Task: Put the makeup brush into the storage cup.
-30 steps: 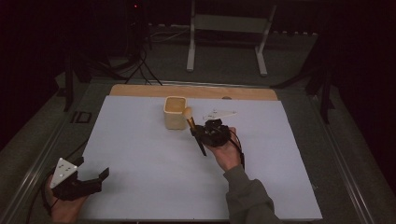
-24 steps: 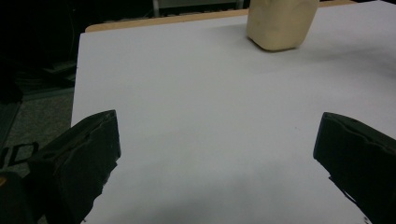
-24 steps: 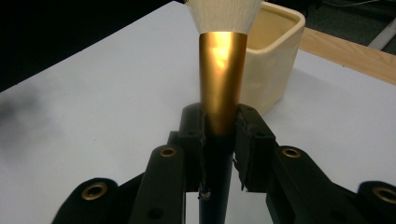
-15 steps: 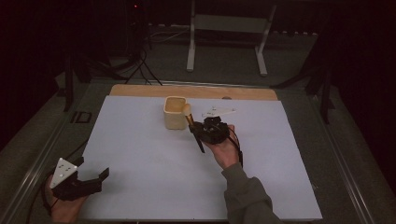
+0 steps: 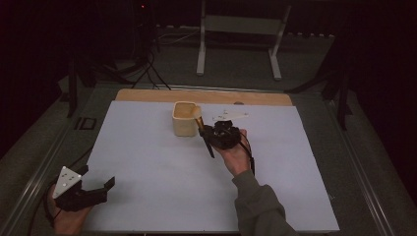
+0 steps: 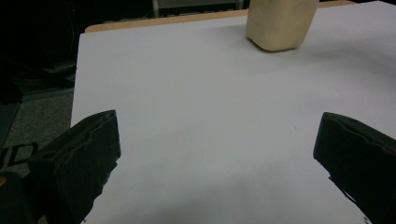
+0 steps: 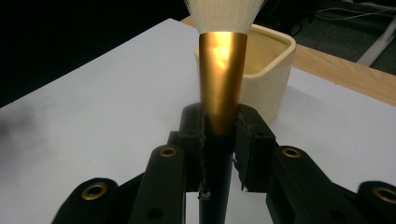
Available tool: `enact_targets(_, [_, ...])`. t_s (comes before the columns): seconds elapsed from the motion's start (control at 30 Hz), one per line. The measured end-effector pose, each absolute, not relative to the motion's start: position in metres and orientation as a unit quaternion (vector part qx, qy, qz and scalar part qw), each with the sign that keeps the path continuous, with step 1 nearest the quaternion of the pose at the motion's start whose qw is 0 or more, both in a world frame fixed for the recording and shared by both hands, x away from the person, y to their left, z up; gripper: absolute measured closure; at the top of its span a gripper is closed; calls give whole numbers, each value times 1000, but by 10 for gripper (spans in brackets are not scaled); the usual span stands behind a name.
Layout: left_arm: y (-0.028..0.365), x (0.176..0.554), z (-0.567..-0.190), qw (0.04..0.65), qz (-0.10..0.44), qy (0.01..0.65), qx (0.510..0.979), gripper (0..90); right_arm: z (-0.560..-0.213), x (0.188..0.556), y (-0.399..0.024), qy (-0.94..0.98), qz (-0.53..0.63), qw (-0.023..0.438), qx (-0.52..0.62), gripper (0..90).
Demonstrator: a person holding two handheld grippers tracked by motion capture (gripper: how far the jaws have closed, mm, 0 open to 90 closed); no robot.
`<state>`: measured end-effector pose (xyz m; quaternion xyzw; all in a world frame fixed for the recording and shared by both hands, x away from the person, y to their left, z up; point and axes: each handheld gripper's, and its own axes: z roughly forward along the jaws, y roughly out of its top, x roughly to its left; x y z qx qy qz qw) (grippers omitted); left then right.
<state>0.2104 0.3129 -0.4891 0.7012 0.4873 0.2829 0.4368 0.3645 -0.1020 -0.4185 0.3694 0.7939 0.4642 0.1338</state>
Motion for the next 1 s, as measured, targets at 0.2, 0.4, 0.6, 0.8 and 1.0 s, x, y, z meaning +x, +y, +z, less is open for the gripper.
enact_targets(0.2, [313,210,-489,437,283,487,701,18,-418,367,-102,787,474,137,370,741])
enact_targets(0.4, [313,210,-489,437,283,487,702,18,-417,369,-103,781,484,137,370,741])
enact_targets(0.6, [313,210,-489,437,283,487,701,18,-417,373,-104,774,492,142,372,741])
enact_targets(0.8, [313,210,-489,437,283,487,701,18,-418,378,-103,769,495,150,375,741])
enact_targets(1.0, [313,210,-489,437,283,488,701,18,-417,381,-102,767,500,154,373,741])
